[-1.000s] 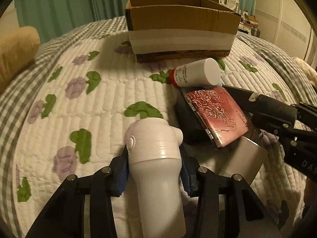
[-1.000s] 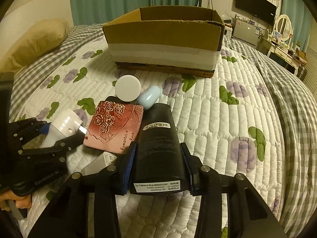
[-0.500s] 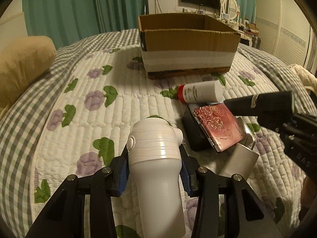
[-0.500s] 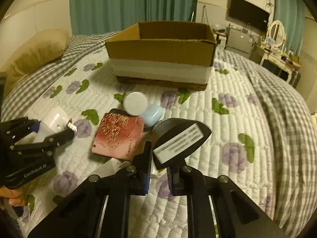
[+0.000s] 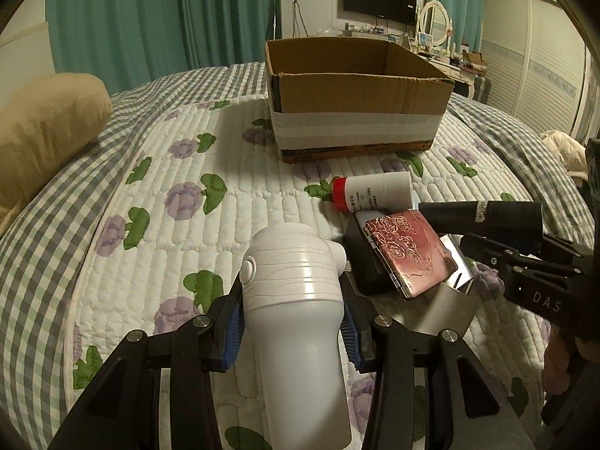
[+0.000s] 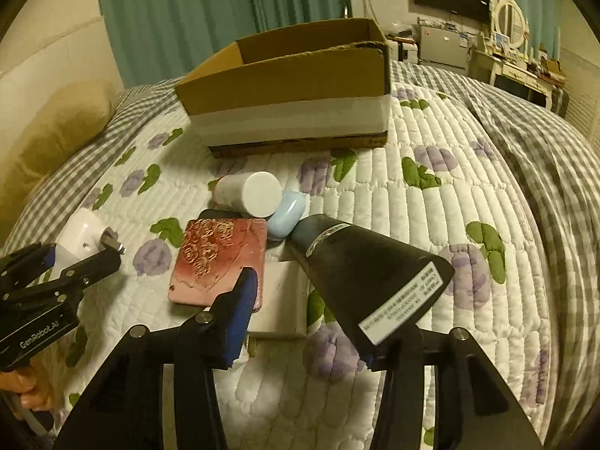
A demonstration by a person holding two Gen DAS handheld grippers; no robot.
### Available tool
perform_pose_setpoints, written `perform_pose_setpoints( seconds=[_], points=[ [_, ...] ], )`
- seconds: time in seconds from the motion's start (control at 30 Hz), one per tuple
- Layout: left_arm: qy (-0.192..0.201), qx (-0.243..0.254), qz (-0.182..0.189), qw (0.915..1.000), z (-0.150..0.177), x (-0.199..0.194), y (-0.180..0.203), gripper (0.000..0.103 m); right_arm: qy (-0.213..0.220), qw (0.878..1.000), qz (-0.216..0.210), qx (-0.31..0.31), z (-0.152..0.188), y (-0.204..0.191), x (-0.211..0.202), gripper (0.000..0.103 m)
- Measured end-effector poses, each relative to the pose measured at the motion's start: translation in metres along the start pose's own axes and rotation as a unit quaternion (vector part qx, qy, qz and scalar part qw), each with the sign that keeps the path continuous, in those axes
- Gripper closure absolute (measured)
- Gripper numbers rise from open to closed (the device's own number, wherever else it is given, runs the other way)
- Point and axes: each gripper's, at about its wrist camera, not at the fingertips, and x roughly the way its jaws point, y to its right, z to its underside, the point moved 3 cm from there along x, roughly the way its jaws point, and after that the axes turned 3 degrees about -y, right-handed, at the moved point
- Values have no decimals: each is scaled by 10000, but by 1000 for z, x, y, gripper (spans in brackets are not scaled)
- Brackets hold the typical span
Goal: Organize rigid objects
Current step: 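Carry the white device with the left tool while the right tool carries the remote toward the box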
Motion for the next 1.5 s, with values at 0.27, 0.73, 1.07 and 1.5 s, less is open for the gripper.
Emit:
perform_pose_setpoints(
  seconds=[0.27,0.73,1.07,1.5],
  points=[
    [10,-2,-8,10000,-8,5,-2,58,171,9978,56,637,-6,29,3,67],
    [346,47,33,9994,-36,-11,0,58,672,9953,20,698,-34,28,-13,79],
    [778,100,92,9969,-59,-39,3,58,1019,9937,63,466,-48,14,-46,82],
    [1257,66,252,9917,-94,-71,5,58,1482,9886,154,231,-70,-1,-97,83]
  ],
)
